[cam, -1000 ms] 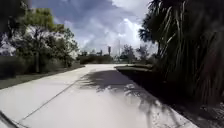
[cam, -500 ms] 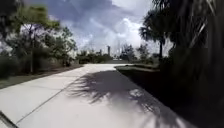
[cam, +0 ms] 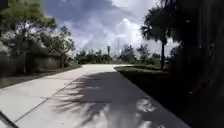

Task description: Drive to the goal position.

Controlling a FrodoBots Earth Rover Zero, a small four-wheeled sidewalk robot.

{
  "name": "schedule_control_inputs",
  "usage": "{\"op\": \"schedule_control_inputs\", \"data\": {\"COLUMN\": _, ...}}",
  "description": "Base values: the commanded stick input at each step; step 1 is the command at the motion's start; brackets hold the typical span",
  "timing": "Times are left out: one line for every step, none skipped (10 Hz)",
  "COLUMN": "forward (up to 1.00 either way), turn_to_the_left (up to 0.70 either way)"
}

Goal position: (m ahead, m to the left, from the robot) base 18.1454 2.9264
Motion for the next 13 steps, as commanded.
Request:
{"op": "schedule_control_inputs", "data": {"forward": 0.85, "turn_to_the_left": 0.00}}
{"op": "schedule_control_inputs", "data": {"forward": 0.85, "turn_to_the_left": 0.00}}
{"op": "schedule_control_inputs", "data": {"forward": 0.85, "turn_to_the_left": 0.00}}
{"op": "schedule_control_inputs", "data": {"forward": 0.85, "turn_to_the_left": 0.00}}
{"op": "schedule_control_inputs", "data": {"forward": 0.85, "turn_to_the_left": 0.00}}
{"op": "schedule_control_inputs", "data": {"forward": 0.85, "turn_to_the_left": 0.28}}
{"op": "schedule_control_inputs", "data": {"forward": 0.85, "turn_to_the_left": 0.34}}
{"op": "schedule_control_inputs", "data": {"forward": 0.85, "turn_to_the_left": 0.34}}
{"op": "schedule_control_inputs", "data": {"forward": 0.85, "turn_to_the_left": 0.30}}
{"op": "schedule_control_inputs", "data": {"forward": 0.85, "turn_to_the_left": 0.20}}
{"op": "schedule_control_inputs", "data": {"forward": 0.85, "turn_to_the_left": 0.00}}
{"op": "schedule_control_inputs", "data": {"forward": 0.85, "turn_to_the_left": 0.00}}
{"op": "schedule_control_inputs", "data": {"forward": 0.85, "turn_to_the_left": 0.00}}
